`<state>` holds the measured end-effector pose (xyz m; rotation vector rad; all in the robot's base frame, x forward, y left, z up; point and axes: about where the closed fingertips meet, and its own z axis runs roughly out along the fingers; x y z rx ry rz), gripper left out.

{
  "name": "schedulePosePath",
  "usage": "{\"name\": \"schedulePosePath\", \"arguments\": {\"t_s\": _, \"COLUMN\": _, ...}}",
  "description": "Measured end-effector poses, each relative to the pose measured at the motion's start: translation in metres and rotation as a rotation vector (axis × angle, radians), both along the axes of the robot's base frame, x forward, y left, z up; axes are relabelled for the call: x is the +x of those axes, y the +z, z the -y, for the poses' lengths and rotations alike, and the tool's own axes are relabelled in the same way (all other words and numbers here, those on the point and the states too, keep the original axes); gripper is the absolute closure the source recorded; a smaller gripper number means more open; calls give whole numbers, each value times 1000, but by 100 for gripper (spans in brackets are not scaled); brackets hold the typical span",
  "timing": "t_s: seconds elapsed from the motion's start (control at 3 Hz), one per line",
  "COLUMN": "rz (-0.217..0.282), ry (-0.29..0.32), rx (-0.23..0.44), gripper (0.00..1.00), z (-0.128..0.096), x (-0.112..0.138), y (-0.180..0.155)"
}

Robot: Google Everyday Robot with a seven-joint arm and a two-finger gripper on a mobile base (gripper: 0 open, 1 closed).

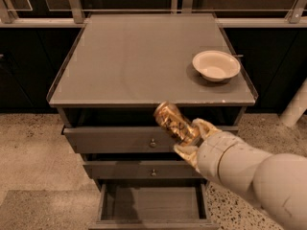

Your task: Pick orange can from bottom drawer and place on counter

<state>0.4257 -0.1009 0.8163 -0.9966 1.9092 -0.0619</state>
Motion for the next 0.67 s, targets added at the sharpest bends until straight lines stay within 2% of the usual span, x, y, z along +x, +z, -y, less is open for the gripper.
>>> {"name": "schedulePosePath", "arguments": {"t_s": 0.33, "rz": 11, "ry": 10, "rx": 2, "gripper": 100, "z": -3, "x": 2, "y": 10}}
{"name": "schedulePosePath", "arguments": {"t_s": 0.67, "rz": -1, "ry": 15, "rx": 37, "gripper": 100, "z": -8, "x": 7, "y": 4}}
